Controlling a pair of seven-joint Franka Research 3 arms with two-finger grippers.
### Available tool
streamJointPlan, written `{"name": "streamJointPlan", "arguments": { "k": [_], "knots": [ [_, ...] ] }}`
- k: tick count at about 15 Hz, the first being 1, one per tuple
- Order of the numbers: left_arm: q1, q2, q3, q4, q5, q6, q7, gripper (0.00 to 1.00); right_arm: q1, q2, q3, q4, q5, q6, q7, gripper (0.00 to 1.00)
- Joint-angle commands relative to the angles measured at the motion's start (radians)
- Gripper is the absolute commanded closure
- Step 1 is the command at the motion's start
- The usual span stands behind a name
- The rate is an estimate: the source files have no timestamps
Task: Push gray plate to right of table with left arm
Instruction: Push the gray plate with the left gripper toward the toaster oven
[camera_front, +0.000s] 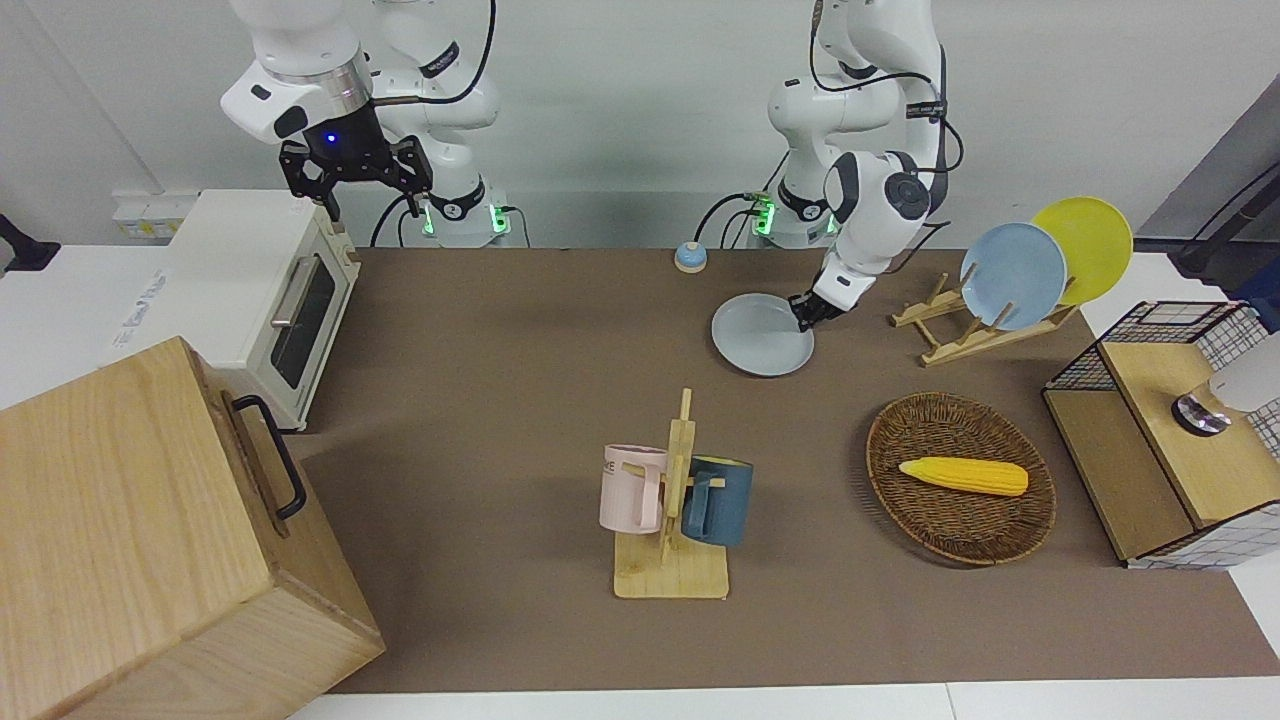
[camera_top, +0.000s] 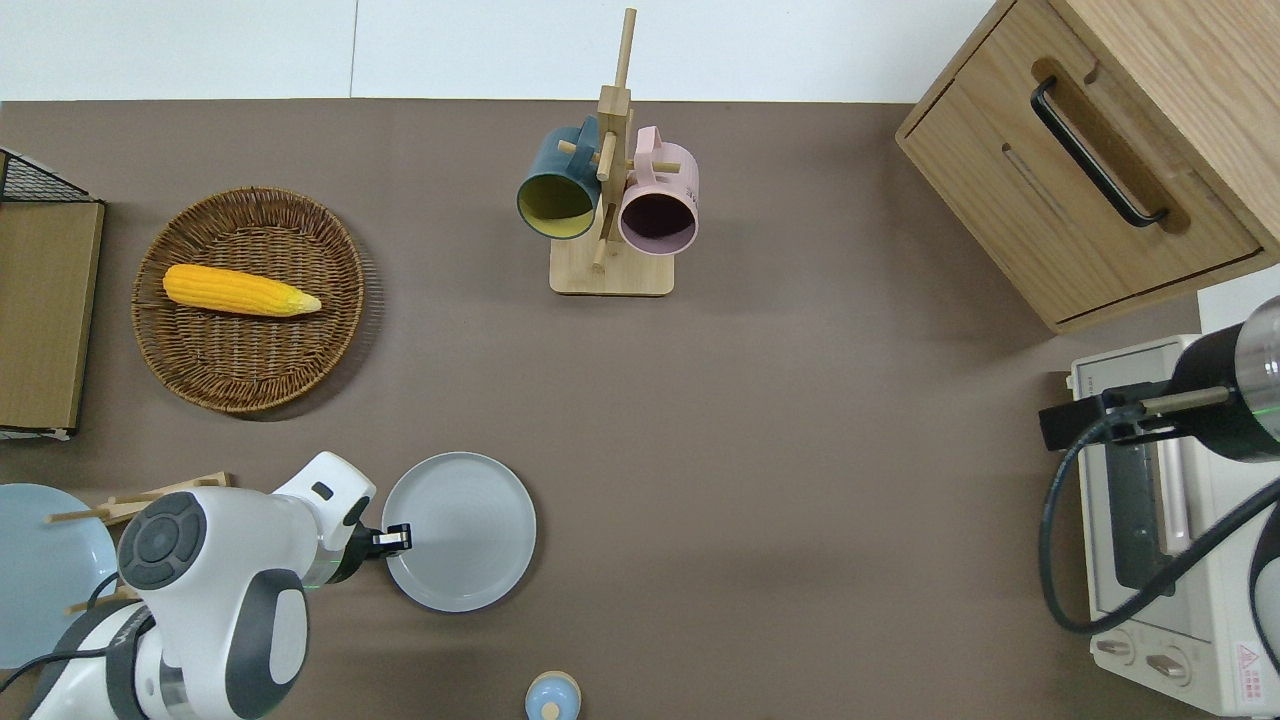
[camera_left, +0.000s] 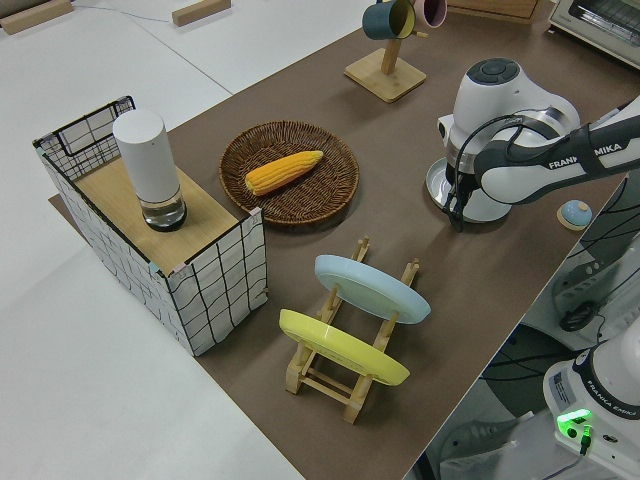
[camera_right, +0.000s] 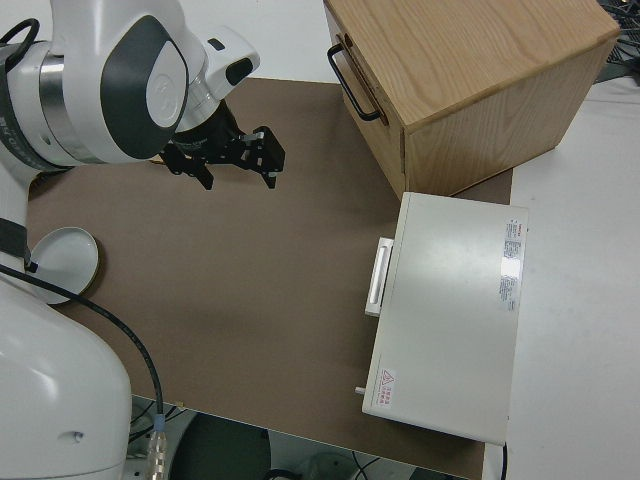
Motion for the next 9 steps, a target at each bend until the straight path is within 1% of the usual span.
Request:
{"name": "streamJointPlan", "arguments": {
  "k": [1, 3, 7, 8, 9],
  "knots": [
    [-0.069, 0.017, -0.030, -0.016, -0.037, 0.016, -0.073, 1.00, -0.024, -0.009, 0.019, 0.000, -0.008, -0.014, -0.008, 0.005],
    [-0.089, 0.021, -0.059, -0.013, -0.068, 0.025, -0.091, 1.00, -0.024, -0.009, 0.019, 0.000, -0.008, -0.014, -0.008, 0.005],
    [-0.126, 0.035, -0.067, -0.003, -0.117, 0.036, -0.096, 1.00, -0.024, -0.009, 0.019, 0.000, -0.008, -0.014, -0.008, 0.005],
    [-0.131, 0.041, -0.078, 0.000, -0.125, 0.039, -0.097, 1.00, -0.024, -0.009, 0.019, 0.000, -0.008, -0.014, -0.008, 0.005],
    [-0.134, 0.044, -0.079, 0.002, -0.125, 0.040, -0.100, 1.00, -0.024, -0.009, 0.019, 0.000, -0.008, -0.014, -0.008, 0.005]
  ]
}}
